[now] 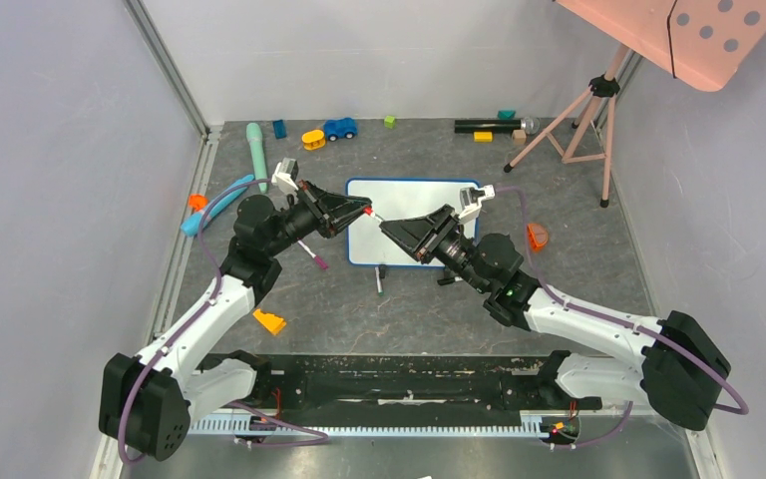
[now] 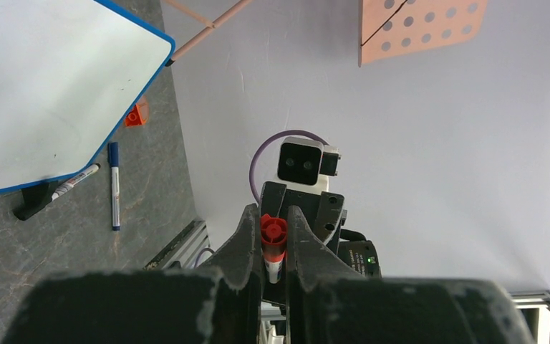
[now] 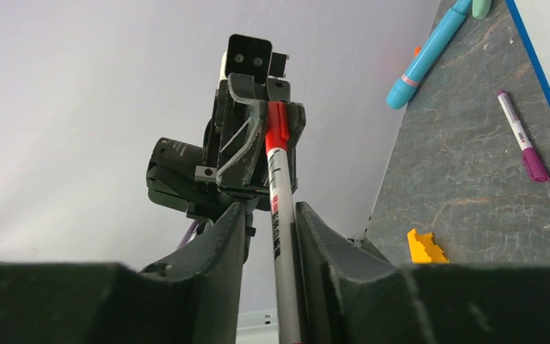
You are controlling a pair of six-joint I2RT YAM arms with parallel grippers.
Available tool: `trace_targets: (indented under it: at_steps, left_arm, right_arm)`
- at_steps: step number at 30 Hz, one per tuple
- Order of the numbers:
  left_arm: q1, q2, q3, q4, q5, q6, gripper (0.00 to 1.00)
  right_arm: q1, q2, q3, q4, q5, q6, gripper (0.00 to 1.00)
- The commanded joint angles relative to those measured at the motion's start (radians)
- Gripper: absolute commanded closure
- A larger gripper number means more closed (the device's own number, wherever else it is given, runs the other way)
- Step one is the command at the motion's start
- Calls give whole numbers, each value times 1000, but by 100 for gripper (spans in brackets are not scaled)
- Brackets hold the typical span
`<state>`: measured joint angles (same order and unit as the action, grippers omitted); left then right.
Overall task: Write a sentence on the whiteboard
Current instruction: Open the pen cap from the whiteboard marker.
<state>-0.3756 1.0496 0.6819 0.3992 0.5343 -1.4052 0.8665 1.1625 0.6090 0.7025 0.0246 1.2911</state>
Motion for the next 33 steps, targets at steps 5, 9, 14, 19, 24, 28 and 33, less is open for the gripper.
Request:
trace_targets:
  at_steps: [5,9,14,19,24,28,33]
  left_arm:
    - [-7,-17,28,31,53,-22,98]
    - [-8,-25,21,32,58,-31,98]
    - [-11,-41,14,19,54,-31,98]
    - [-25,-61,-9,10,29,-27,98]
    - [-33,-67,-17,4,-2,-16,98]
    - [-34,-63,-10,3,-26,-11,98]
    - [-49,-41,1,2,-33,-1,98]
  right_arm:
    - [1,-10,59,-3,32,14,72]
    - [3,-18,49,-2,40,13,69]
    - [3,-26,40,-2,56,14,70]
    - [3,-23,38,0,52,21,83]
    - [3,-24,37,-10,39,20,73]
    - [3,-34,7,21,40,27,66]
    - [5,-19,15,28,18,31,68]
